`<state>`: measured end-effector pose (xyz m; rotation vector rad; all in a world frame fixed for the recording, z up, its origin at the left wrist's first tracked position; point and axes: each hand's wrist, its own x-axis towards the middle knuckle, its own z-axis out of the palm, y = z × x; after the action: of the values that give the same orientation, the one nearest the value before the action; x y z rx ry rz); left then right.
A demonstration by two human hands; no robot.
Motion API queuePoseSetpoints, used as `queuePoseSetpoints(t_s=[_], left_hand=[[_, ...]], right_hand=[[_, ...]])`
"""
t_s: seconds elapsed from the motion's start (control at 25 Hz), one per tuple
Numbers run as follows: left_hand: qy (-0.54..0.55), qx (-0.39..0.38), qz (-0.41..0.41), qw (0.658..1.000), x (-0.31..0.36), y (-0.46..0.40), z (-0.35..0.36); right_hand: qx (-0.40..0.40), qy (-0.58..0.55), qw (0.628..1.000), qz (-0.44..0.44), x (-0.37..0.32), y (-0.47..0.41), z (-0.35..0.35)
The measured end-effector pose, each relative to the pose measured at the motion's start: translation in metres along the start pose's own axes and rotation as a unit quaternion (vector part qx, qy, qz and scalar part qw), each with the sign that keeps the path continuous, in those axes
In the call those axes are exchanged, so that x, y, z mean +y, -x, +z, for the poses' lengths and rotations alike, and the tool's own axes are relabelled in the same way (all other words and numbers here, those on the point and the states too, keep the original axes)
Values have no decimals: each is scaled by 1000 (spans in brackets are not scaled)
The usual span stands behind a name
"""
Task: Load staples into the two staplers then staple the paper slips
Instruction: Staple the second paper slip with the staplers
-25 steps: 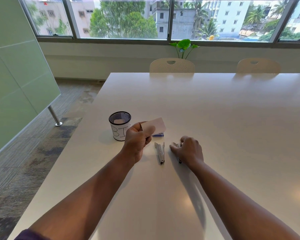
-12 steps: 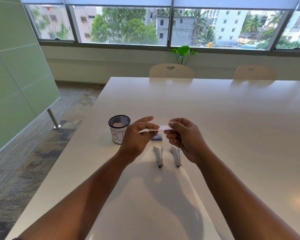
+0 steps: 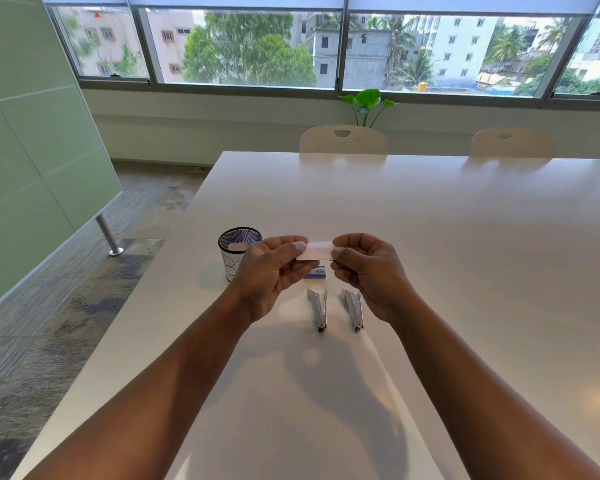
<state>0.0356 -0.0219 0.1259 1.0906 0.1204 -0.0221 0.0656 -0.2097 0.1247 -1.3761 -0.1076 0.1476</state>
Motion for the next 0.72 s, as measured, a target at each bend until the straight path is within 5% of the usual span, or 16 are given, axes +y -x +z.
queuePoseSetpoints(t_s=[0.72], left_hand=[[10, 29, -45, 998, 10, 0, 4]], right_hand=[[14, -21, 1000, 10, -5, 1, -1]])
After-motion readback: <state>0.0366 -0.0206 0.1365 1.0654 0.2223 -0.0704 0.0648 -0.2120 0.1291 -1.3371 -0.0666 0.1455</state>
